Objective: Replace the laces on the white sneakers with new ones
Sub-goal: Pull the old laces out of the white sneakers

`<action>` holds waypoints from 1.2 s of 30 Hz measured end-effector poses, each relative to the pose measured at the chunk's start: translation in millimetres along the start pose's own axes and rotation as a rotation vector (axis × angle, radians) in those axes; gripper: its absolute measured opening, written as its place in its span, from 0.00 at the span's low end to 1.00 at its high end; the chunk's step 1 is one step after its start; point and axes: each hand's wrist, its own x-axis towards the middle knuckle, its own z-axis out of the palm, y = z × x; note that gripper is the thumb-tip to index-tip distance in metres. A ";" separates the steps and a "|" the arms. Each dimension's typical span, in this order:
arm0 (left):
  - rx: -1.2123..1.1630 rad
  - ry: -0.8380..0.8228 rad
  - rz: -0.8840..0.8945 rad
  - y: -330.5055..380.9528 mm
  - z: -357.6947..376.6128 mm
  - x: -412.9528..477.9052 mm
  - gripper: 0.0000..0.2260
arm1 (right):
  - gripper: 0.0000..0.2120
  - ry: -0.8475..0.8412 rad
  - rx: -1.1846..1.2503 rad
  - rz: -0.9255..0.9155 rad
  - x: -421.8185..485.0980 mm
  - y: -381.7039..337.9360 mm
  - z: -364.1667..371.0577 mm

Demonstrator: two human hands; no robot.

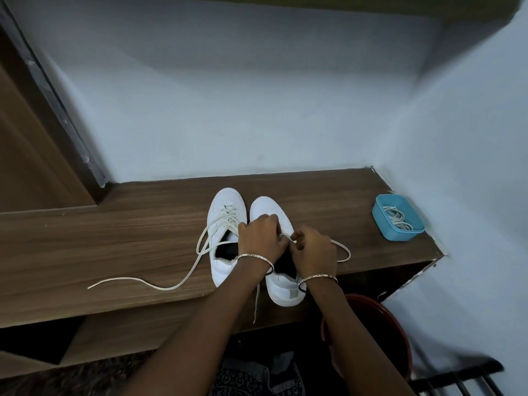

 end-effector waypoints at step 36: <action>-0.551 -0.027 -0.328 -12.3 -4.0 10.7 0.12 | 0.08 0.020 0.113 0.194 3.6 8.7 10.7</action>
